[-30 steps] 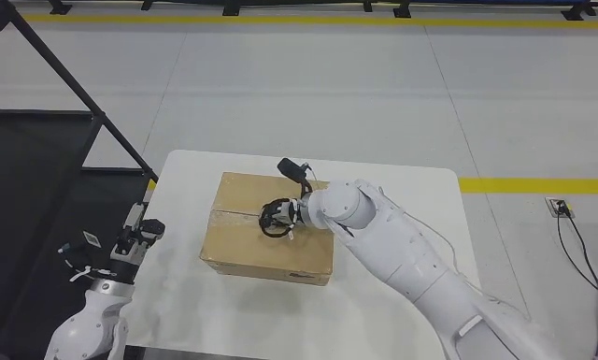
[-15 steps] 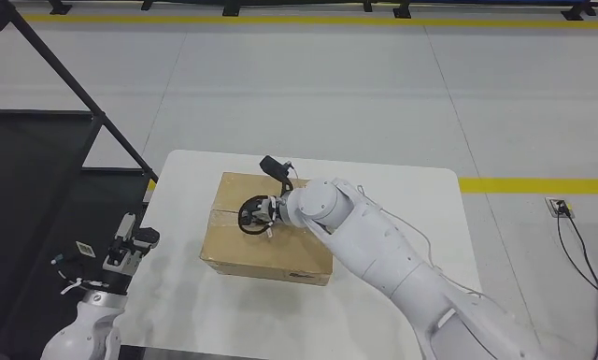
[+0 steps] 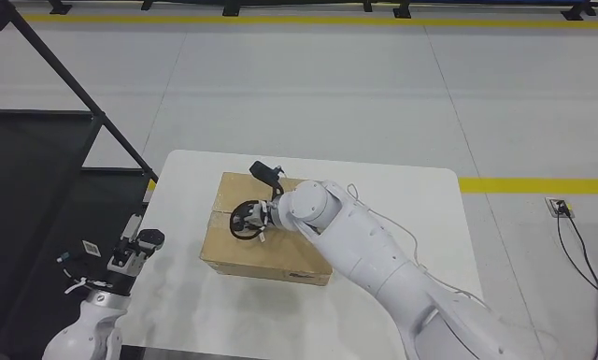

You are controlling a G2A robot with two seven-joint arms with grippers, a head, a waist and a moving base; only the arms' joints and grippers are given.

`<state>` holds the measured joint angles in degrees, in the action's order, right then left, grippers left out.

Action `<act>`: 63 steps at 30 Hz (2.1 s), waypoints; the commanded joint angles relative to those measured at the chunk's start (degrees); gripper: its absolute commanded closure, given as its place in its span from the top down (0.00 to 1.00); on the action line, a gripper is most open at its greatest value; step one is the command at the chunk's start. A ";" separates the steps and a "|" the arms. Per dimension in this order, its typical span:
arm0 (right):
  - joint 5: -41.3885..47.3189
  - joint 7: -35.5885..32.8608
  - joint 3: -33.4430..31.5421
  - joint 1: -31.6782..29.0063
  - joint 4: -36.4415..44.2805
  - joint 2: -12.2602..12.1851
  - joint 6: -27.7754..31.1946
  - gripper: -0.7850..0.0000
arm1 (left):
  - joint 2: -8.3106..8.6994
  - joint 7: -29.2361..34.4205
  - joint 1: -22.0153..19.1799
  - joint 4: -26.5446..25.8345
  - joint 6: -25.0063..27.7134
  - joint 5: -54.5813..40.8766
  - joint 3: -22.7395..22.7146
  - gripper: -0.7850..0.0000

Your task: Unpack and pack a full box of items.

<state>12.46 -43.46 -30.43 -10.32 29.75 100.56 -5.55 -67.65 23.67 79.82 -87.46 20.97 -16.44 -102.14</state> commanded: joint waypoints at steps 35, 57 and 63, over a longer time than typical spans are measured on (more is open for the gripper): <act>-18.63 -4.89 -15.53 -12.05 23.58 -11.97 -11.88 0.00 | -0.16 -1.51 -0.92 -2.91 -1.52 3.32 4.31 1.00; -28.31 -7.04 -29.30 -25.27 42.23 -18.88 -21.39 0.00 | -0.02 -1.36 -2.16 -3.32 -2.64 4.24 5.11 1.00; -29.33 -7.09 -31.99 -28.11 45.67 -19.92 -23.46 0.00 | 0.00 -1.36 -2.47 -2.97 -2.62 4.03 5.23 1.00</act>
<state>-16.72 -50.37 -61.93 -37.96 74.95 80.83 -28.75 -67.65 22.30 77.39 -90.47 18.34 -12.30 -96.93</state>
